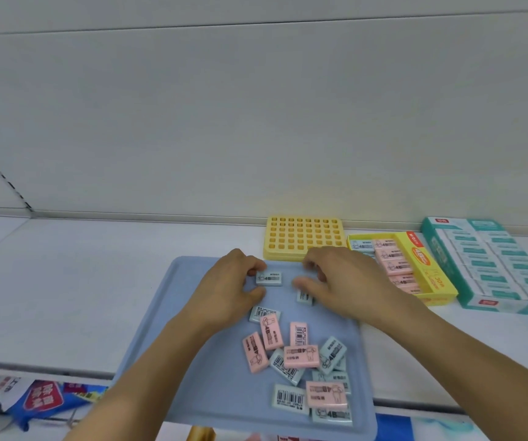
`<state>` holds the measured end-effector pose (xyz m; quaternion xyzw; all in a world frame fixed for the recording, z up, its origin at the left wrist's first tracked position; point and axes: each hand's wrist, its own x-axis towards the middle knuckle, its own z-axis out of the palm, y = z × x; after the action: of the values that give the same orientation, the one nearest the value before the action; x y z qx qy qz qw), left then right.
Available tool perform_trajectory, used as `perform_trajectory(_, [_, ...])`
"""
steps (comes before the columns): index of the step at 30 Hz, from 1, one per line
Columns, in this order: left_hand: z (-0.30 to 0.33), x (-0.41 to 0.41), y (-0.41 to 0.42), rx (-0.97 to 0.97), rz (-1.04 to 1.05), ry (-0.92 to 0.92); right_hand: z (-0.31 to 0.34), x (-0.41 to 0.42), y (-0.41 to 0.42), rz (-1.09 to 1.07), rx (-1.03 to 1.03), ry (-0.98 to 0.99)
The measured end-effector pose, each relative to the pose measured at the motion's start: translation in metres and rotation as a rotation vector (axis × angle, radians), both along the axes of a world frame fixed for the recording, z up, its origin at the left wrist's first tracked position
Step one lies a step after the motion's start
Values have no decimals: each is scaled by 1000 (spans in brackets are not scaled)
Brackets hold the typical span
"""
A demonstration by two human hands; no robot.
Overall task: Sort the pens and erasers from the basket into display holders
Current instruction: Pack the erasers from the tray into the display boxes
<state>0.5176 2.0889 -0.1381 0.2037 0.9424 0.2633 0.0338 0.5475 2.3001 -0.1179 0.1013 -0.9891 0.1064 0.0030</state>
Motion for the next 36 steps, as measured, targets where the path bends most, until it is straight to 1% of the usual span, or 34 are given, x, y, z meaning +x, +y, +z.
perform_trajectory(2, [0,0,1,-21,11,14,-3,4,-9,-29,143,9])
perform_trajectory(4, [1,-1,2,-42,22,31,-5,6,-13,-14,112,8])
perform_trajectory(7, [2,-2,3,-73,45,36,-2,8,-5,55,-11,-31])
perform_trajectory(9, [4,-2,3,-77,58,25,3,12,9,77,-179,-26])
perform_trajectory(11, [7,-2,4,-50,62,-6,13,14,31,-5,-363,70])
perform_trajectory(13, [9,-1,7,16,69,-49,22,10,60,-140,-425,177])
perform_trajectory(14, [11,0,9,52,72,-66,25,8,73,-186,-409,194])
perform_trajectory(16, [14,0,15,125,72,-83,23,2,88,-215,-389,159])
perform_trajectory(18, [17,0,22,190,61,-93,16,-2,93,-179,-381,112])
perform_trajectory(20, [19,1,26,227,43,-97,10,-6,95,-123,-339,107])
perform_trajectory(24, [21,3,27,253,31,-115,3,-9,98,-104,-318,104])
perform_trajectory(30, [22,7,28,281,31,-144,3,-15,99,-101,-200,71])
perform_trajectory(36, [25,9,34,315,25,-150,2,-13,99,-121,-213,96])
